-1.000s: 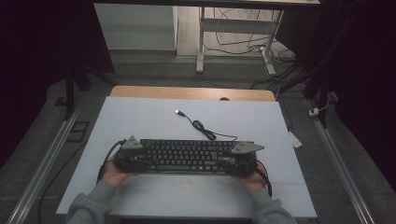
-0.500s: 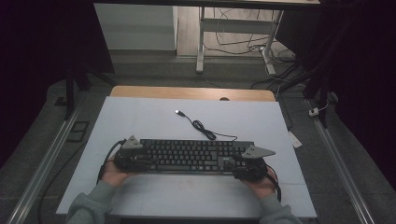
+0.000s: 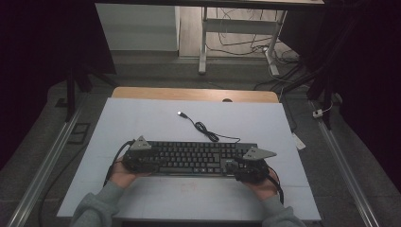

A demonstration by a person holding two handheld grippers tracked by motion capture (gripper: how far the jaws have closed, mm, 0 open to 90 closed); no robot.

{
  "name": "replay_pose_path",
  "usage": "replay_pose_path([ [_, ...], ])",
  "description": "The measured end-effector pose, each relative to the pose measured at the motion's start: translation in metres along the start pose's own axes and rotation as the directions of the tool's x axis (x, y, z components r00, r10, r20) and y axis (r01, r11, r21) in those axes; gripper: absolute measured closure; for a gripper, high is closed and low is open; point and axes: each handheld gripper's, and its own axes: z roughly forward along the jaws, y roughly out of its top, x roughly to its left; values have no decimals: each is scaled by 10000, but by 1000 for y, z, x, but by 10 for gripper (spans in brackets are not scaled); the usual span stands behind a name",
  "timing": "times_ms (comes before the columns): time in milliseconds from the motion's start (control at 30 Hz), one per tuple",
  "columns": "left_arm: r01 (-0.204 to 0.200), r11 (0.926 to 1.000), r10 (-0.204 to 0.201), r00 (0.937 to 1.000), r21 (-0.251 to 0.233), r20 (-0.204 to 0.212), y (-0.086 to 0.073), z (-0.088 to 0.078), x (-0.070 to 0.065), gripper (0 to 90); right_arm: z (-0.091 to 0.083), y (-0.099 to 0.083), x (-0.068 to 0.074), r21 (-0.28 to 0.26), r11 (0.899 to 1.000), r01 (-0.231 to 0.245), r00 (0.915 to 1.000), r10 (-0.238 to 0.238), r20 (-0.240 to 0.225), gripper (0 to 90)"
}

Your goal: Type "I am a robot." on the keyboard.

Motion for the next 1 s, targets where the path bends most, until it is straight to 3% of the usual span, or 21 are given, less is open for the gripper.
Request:
replay_pose_path([
  [333,-321,9993,313,9987,193,404,7,15,-10,659,1,0,0,-18,10000,18,10000,-18,-16,467],
  [567,-418,9984,397,9978,390,521,8,25,-13,882,2,0,0,32,10000,62,10000,-62,-14,466],
  [1000,-597,9948,567,9977,820,383,8,43,-17,889,3,-1,-1,113,9999,71,10000,-72,32,463],
])
